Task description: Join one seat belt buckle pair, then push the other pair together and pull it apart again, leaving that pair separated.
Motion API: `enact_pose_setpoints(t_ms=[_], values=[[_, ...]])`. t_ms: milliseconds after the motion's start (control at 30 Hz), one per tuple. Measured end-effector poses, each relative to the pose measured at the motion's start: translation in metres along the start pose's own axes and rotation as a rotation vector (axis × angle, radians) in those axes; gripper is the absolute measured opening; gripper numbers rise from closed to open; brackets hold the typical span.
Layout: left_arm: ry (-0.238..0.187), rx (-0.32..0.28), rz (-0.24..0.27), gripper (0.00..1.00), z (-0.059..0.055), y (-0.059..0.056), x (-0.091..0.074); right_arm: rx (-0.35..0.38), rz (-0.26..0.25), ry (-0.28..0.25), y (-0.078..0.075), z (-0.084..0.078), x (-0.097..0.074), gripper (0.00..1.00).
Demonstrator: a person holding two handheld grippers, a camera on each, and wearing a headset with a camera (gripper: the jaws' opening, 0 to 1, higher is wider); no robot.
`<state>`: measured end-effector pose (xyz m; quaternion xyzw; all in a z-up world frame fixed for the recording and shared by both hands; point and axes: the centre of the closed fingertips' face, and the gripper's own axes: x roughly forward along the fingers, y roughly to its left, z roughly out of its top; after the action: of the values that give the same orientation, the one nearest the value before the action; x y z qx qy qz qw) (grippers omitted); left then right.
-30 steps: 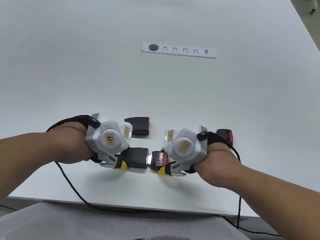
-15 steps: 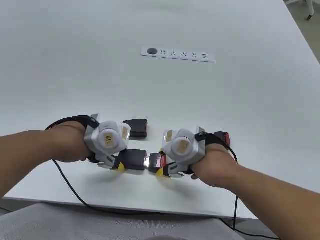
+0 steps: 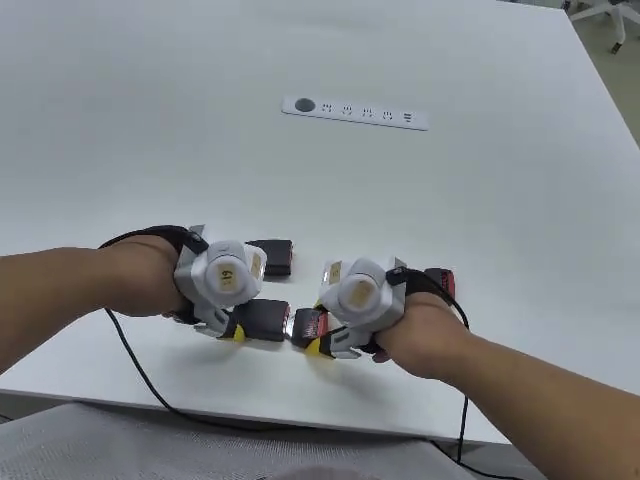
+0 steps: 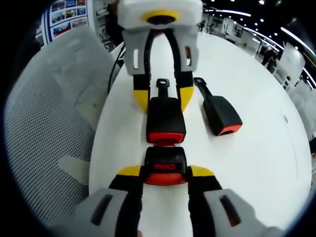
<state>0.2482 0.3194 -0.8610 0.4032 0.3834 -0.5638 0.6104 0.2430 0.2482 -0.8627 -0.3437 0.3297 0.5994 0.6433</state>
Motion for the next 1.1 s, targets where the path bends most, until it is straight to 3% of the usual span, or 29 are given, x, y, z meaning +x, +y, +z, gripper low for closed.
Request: enact_pose_setpoints(t_ms=[200,300,367,533,700,933,1100], values=[[-0.005,-0.02,0.012,0.33,-0.001,0.001,-0.001,0.015,-0.007,-0.015,-0.001,0.002,-0.001,0.35],[0.005,0.018,0.056,0.35,-0.002,0.003,-0.005,0.011,-0.011,-0.018,0.001,0.003,-0.005,0.35],[-0.018,0.043,0.099,0.36,0.002,0.004,-0.012,0.017,-0.017,-0.031,0.001,0.006,-0.01,0.35],[-0.057,0.026,0.099,0.34,0.004,-0.004,-0.025,0.009,-0.034,-0.062,-0.001,0.014,-0.025,0.35],[-0.131,0.036,0.114,0.36,0.018,0.004,-0.036,0.014,-0.036,-0.091,-0.007,0.016,-0.038,0.35],[-0.145,0.012,0.155,0.41,0.025,0.033,-0.039,-0.014,-0.069,-0.062,-0.023,-0.01,-0.058,0.35],[-0.146,0.006,0.178,0.42,0.032,0.054,-0.04,-0.005,-0.109,-0.013,-0.046,-0.047,-0.077,0.35]])
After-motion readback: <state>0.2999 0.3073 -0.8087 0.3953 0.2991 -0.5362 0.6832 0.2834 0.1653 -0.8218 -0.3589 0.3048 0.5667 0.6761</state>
